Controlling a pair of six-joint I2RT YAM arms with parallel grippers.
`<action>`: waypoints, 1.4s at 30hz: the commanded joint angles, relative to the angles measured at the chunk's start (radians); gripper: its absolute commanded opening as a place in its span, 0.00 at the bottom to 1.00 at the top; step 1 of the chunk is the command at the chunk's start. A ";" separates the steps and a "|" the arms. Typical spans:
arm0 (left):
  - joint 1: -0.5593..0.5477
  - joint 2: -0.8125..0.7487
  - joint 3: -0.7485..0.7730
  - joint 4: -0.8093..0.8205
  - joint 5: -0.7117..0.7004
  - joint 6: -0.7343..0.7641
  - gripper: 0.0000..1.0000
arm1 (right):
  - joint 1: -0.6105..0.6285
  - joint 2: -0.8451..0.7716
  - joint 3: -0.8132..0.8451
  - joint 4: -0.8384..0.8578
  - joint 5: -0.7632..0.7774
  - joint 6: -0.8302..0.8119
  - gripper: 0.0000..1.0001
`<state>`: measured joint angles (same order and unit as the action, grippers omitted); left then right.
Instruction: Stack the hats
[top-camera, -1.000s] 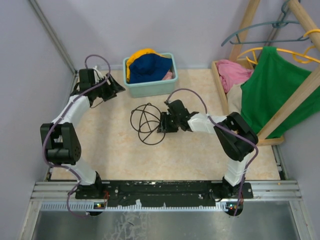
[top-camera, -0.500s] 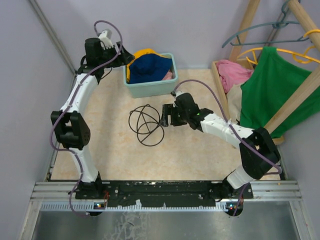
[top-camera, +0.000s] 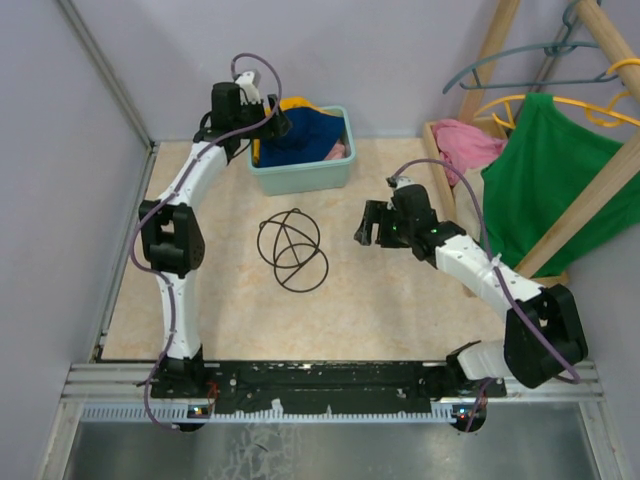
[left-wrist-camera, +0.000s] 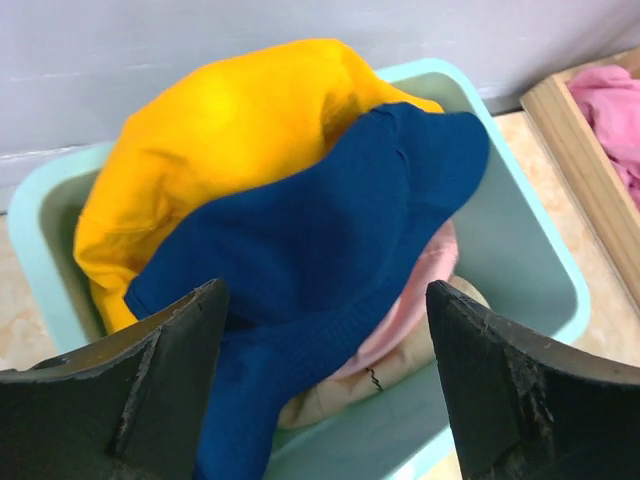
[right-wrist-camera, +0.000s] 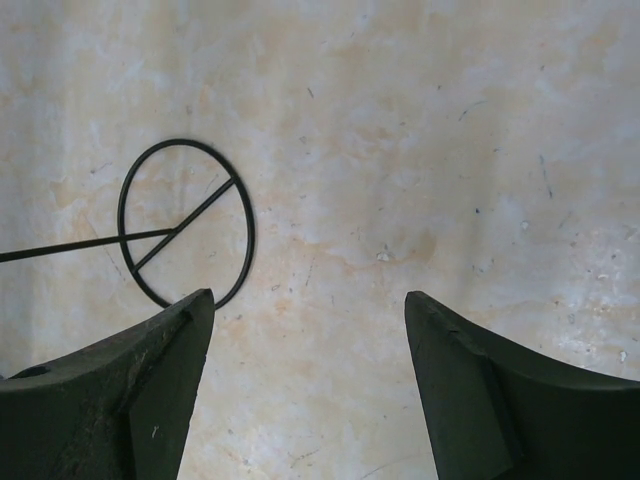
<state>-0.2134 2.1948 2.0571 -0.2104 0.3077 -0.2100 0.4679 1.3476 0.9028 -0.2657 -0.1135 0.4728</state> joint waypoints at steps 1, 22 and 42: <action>-0.009 0.028 0.064 0.055 -0.100 0.039 0.88 | -0.032 -0.062 -0.004 0.008 0.007 -0.008 0.77; -0.029 0.175 0.189 -0.014 -0.051 0.005 0.46 | -0.078 -0.090 0.006 -0.044 0.043 -0.007 0.77; -0.002 -0.162 0.308 -0.215 0.011 -0.191 0.00 | -0.104 -0.196 0.192 -0.059 -0.071 -0.077 0.78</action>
<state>-0.2291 2.1754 2.3257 -0.3790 0.2787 -0.3016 0.3893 1.2343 0.9932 -0.4110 -0.0868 0.4210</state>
